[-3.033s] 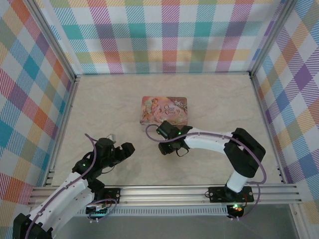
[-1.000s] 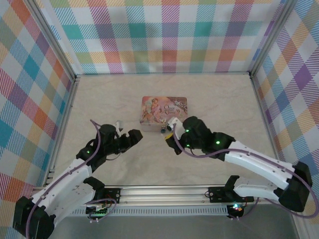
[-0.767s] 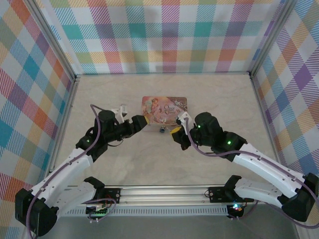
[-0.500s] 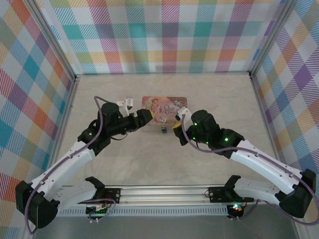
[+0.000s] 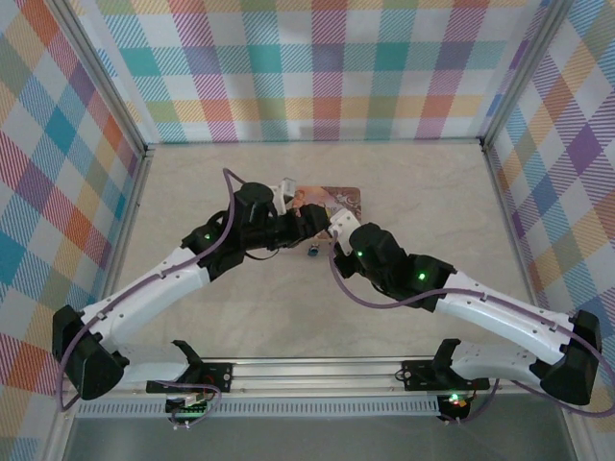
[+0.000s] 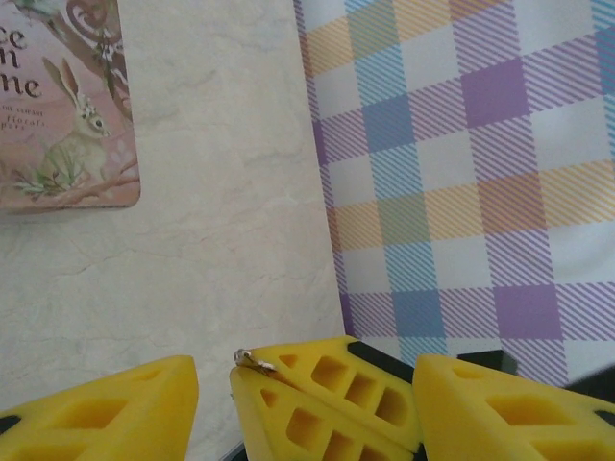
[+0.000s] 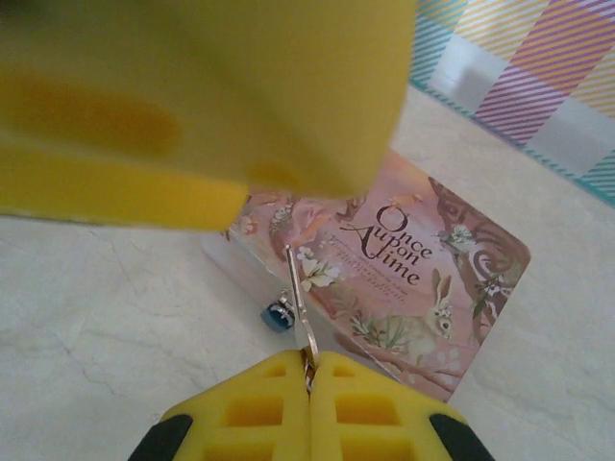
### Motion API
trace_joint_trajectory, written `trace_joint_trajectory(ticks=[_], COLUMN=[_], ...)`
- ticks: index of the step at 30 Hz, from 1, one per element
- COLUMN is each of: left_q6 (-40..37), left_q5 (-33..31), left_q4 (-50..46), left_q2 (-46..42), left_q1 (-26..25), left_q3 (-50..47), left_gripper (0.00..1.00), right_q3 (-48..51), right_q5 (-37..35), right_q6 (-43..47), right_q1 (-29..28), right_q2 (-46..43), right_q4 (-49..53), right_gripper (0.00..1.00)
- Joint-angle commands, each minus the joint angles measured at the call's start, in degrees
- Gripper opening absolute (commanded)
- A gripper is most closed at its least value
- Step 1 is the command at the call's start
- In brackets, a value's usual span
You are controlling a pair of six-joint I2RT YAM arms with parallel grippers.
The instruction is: Unlock the padlock with the key
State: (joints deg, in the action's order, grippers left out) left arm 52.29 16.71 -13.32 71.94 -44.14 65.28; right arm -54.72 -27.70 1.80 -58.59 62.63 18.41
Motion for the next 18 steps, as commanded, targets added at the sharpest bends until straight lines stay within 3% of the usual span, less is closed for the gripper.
trace_joint_trajectory(ticks=[1, 10, 18], left_q6=[0.79, 1.41, 1.77], left_q5=[-1.24, -1.64, -2.16], left_q4=[-0.92, -0.79, -0.96], left_q2=[1.09, 2.65, 3.16], left_q1=[-1.39, -2.15, -2.25], left_q3=[1.95, 2.79, 3.72], left_gripper=[0.58, 0.44, 0.4], right_q3=[-0.44, 0.67, 1.07], right_q5=[-3.85, -4.53, -5.55], right_q6=[1.67, 2.24, 3.02], right_q1=[-0.97, -1.52, -2.01], right_q2=[-1.18, -1.91, -0.94], right_q4=[-2.84, -3.92, -4.65], right_gripper=[0.0, 0.0, 0.0])
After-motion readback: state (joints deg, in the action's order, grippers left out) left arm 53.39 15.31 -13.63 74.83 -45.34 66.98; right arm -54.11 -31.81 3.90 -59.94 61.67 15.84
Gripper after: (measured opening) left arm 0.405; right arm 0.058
